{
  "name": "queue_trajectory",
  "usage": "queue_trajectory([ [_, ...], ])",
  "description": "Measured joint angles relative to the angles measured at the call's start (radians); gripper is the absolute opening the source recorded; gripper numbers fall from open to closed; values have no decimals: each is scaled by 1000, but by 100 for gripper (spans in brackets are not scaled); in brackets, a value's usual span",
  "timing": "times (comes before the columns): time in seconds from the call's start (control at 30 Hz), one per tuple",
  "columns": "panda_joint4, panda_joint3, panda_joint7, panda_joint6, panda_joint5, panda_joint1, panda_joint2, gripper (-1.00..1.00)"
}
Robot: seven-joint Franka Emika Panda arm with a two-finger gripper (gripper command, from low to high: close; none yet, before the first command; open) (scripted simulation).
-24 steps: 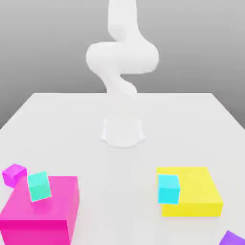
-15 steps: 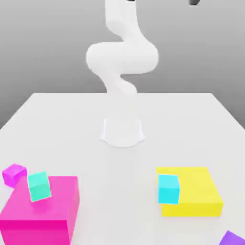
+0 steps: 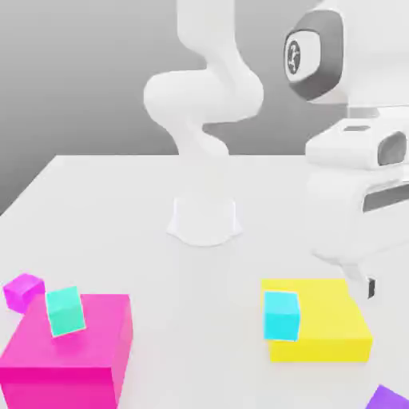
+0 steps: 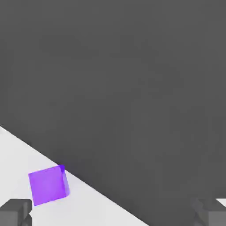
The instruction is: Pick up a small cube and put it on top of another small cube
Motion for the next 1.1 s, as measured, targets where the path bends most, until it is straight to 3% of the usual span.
queue_trajectory([
  [0.37,69,7,-28,144,-95,83,402,0],
  [0.4,75,2,-24,164,-101,87,429,-100],
  [0.6,79,-2,-25,173,-101,91,443,-100],
  [0.77,46,18,-44,74,-71,71,311,-100],
  [1.1,-147,-203,3,-40,-24,-145,-9,-100],
])
